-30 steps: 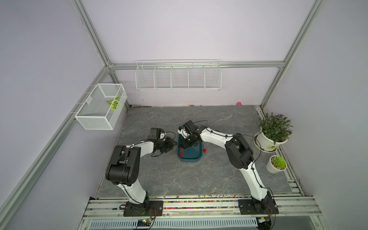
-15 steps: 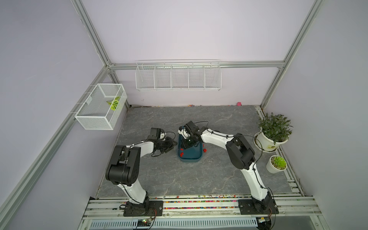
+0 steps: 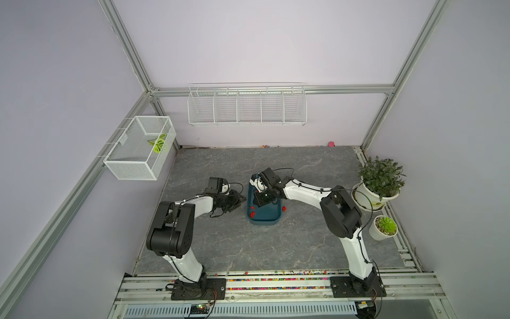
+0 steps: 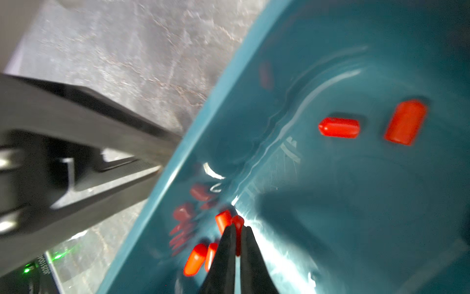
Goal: Take the screw protection sleeves out of the storage box
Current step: Pick up the screw protection sleeve from the storage box, then place the screw protection sleeve at the center of the board.
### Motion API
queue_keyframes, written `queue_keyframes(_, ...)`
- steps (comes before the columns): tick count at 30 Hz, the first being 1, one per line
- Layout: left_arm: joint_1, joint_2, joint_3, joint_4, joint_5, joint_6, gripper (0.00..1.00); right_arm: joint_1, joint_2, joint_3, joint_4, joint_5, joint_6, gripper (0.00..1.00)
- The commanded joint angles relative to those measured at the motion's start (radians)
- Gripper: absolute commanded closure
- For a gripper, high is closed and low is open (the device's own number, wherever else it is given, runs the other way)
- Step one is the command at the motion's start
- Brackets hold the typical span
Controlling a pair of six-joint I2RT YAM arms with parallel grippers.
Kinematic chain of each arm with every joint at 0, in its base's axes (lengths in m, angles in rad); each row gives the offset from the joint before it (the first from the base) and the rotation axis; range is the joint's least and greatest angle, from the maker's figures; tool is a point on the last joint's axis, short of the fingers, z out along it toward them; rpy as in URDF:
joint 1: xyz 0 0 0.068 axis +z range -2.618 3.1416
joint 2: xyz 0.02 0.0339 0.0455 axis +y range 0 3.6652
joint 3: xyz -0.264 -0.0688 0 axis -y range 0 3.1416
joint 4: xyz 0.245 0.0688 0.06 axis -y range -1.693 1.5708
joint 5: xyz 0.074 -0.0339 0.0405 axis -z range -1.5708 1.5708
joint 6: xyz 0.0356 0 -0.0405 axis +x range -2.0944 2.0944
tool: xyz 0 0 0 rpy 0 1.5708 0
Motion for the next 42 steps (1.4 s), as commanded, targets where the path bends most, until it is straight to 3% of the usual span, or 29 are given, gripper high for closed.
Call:
queue_keyframes(1,0.003,0.004,0.017,-0.001,0.009,0.014,0.53,-0.007,-0.076,-0.033,0.033,0.016,0.013,0.9)
queue_keyframes(9,0.002,0.004,0.017,-0.004,0.007,0.013,0.53,-0.027,-0.186,-0.131,0.063,0.038,0.02,0.9)
queue_keyframes(27,0.002,0.002,0.016,-0.004,0.004,0.013,0.53,-0.15,-0.548,-0.509,0.14,0.137,0.076,0.89)
queue_keyframes(42,0.003,0.001,0.013,-0.004,0.006,0.013,0.53,-0.224,-0.465,-0.513,0.092,0.108,0.171,0.88)
